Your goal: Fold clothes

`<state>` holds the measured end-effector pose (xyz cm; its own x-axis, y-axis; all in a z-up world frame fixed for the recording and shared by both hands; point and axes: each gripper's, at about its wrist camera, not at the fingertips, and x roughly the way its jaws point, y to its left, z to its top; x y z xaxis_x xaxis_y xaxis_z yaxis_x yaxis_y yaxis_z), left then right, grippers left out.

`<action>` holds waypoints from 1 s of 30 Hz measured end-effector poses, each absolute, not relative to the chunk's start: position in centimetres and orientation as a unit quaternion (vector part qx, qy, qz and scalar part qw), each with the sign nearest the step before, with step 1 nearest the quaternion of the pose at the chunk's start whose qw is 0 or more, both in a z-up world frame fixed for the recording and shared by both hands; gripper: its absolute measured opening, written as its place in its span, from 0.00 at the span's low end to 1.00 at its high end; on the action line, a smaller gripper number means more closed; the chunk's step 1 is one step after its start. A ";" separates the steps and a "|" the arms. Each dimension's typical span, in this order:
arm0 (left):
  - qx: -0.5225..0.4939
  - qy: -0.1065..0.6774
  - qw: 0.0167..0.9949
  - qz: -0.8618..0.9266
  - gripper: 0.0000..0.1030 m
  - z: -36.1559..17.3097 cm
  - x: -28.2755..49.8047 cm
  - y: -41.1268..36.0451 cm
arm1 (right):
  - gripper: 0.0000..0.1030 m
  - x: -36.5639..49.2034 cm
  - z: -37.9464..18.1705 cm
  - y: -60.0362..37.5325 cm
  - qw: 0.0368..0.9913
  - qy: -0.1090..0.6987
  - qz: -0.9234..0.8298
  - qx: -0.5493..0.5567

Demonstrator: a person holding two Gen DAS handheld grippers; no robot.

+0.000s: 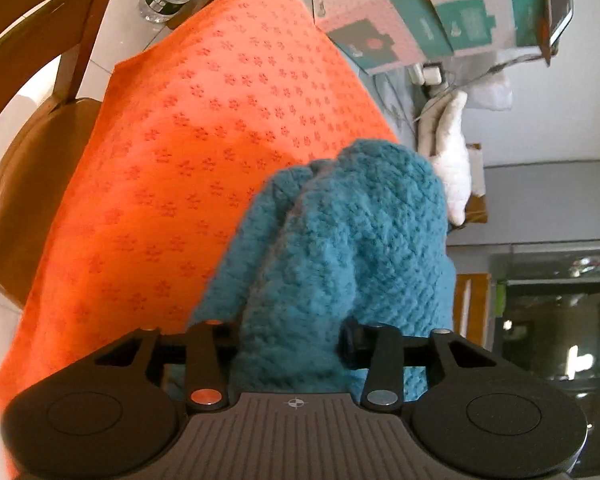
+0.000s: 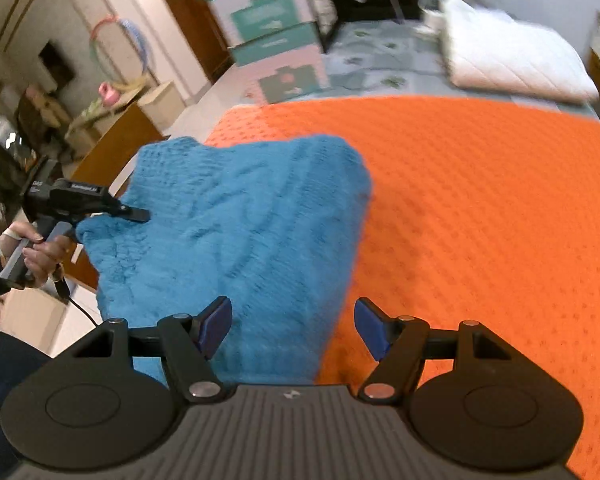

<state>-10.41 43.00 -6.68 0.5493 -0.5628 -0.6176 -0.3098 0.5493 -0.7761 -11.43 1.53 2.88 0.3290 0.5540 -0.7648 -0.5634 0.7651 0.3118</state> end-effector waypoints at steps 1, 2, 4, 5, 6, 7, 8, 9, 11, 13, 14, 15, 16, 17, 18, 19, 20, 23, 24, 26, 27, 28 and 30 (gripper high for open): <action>-0.466 0.461 0.750 -0.083 0.50 -6.6 -10.7 43.4 | 0.71 -11.6 3.1 2.5 0.815 0.461 0.350 -0.013; -0.466 0.455 0.755 -0.080 0.56 -6.4 -11.0 43.7 | 0.70 -11.7 3.3 3.3 0.815 0.458 0.356 -0.019; -0.465 0.443 0.763 -0.076 0.60 -6.2 -11.6 44.5 | 0.69 -11.8 3.2 5.2 0.811 0.455 0.366 -0.034; -0.464 0.436 0.767 -0.074 0.61 -6.1 -11.9 44.9 | 0.68 -11.7 2.6 6.1 0.808 0.457 0.369 -0.045; -0.463 0.430 0.772 -0.071 0.61 -6.0 -12.2 45.2 | 0.67 -11.6 2.0 7.0 0.806 0.459 0.370 -0.056; -0.462 0.424 0.776 -0.069 0.61 -5.8 -12.5 45.6 | 0.67 -11.7 1.0 7.9 0.804 0.460 0.368 -0.076; -0.462 0.418 0.780 -0.067 0.61 -5.7 -12.8 46.0 | 0.68 -11.7 -0.1 8.6 0.802 0.464 0.365 -0.090; -0.454 0.413 0.787 -0.065 0.61 -5.2 -12.9 46.0 | 0.71 -11.7 -1.2 9.1 0.800 0.468 0.362 -0.099; -0.414 0.407 0.812 -0.067 0.61 -2.9 -12.8 44.9 | 0.74 -11.5 -2.0 9.6 0.797 0.474 0.361 -0.102; -0.377 0.407 0.829 -0.079 0.61 -1.0 -12.1 43.4 | 0.73 -11.1 -1.1 9.8 0.793 0.478 0.363 -0.108; -0.361 0.407 0.835 -0.086 0.60 -0.2 -11.7 42.5 | 0.70 -11.0 -0.2 9.8 0.794 0.473 0.366 -0.110; -0.348 0.406 0.840 -0.093 0.58 0.5 -11.2 41.6 | 0.69 -10.9 0.6 9.7 0.797 0.467 0.368 -0.111; -0.338 0.406 0.843 -0.101 0.56 1.1 -10.8 40.7 | 0.69 -10.5 1.4 9.7 0.801 0.459 0.368 -0.109; -0.326 0.407 0.846 -0.109 0.55 1.6 -10.4 39.8 | 0.69 -10.0 2.3 9.6 0.806 0.452 0.368 -0.106; -0.313 0.410 0.849 -0.118 0.54 1.9 -9.9 38.9 | 0.69 -9.4 3.1 9.6 0.811 0.443 0.367 -0.103; -0.299 0.413 0.851 -0.125 0.52 2.1 -9.4 37.9 | 0.69 -8.9 3.9 9.5 0.816 0.435 0.367 -0.100; -0.283 0.415 0.855 -0.130 0.48 2.1 -8.9 37.1 | 0.68 -8.3 4.4 9.5 0.820 0.429 0.366 -0.098; -0.242 0.426 0.864 -0.115 0.39 1.5 -7.2 35.1 | 0.66 -5.9 4.7 10.2 0.829 0.418 0.358 -0.102; -0.230 0.430 0.867 -0.099 0.35 1.2 -6.7 34.6 | 0.63 -5.1 4.3 10.6 0.830 0.419 0.354 -0.104; -0.209 0.437 0.872 -0.070 0.33 0.5 -5.6 33.8 | 0.57 -3.5 3.4 11.5 0.831 0.423 0.346 -0.107; -0.204 0.438 0.873 -0.063 0.33 0.1 -5.2 33.6 | 0.54 -2.8 2.7 12.0 0.829 0.427 0.343 -0.109; -0.200 0.441 0.873 -0.057 0.33 -0.3 -4.8 33.5 | 0.54 -2.2 1.9 12.6 0.828 0.431 0.341 -0.113; -0.196 0.451 0.870 -0.043 0.32 -1.4 -4.1 33.4 | 0.52 -1.6 0.1 13.7 0.823 0.441 0.333 -0.133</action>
